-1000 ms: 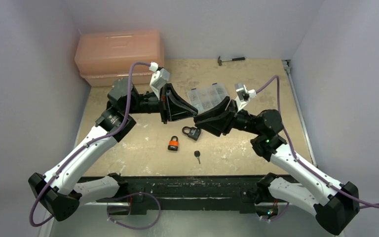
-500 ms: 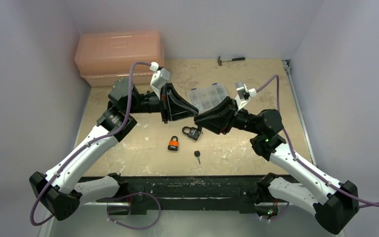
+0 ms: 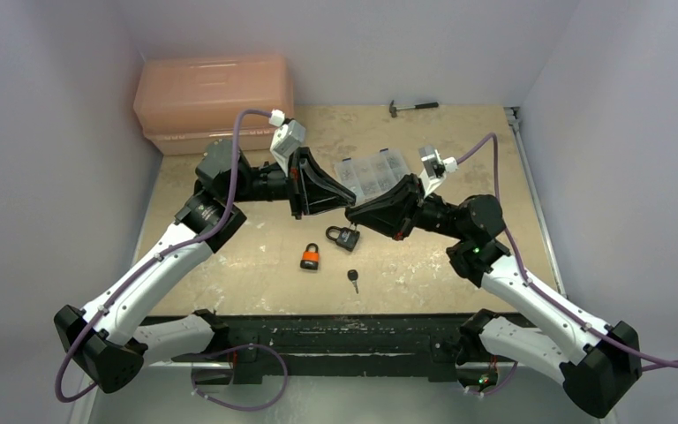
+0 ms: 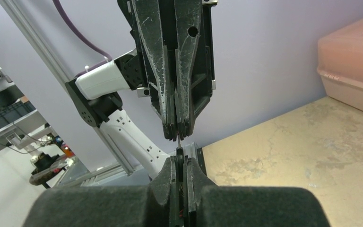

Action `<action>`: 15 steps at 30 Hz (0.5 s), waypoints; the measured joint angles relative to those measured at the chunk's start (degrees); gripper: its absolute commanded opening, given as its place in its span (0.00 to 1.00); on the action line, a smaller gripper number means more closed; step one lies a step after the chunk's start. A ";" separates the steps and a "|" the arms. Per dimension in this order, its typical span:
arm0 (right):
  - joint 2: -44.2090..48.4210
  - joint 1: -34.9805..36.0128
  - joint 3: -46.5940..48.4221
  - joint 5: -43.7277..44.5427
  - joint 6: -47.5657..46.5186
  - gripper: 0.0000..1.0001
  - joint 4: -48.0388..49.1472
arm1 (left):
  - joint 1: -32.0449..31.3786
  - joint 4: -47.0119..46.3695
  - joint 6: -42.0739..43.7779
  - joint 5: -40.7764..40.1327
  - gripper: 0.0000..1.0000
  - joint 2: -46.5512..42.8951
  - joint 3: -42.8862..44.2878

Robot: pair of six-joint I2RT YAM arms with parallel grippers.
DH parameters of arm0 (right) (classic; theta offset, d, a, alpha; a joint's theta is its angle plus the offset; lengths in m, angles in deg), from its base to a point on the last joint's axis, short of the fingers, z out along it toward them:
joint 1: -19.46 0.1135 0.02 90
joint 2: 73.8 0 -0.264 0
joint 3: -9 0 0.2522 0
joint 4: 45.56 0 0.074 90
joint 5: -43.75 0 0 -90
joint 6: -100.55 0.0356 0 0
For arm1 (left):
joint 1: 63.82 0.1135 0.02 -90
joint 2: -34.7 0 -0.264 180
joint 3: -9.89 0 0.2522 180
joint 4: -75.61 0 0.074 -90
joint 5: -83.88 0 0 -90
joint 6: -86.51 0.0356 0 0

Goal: Unlock with the key

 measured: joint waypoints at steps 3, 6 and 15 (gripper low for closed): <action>0.07 0.00 0.00 0.20 -0.04 0.00 -0.13 | 0.00 0.22 0.04 -0.63 0.23 0.00 0.00; 0.35 0.00 0.00 0.50 -0.15 0.00 -1.03 | -0.02 1.81 0.94 -2.38 0.55 0.04 0.00; 4.22 0.00 -1.33 5.40 -2.38 0.00 -8.83 | -0.02 12.63 4.17 -13.81 0.99 -0.17 0.04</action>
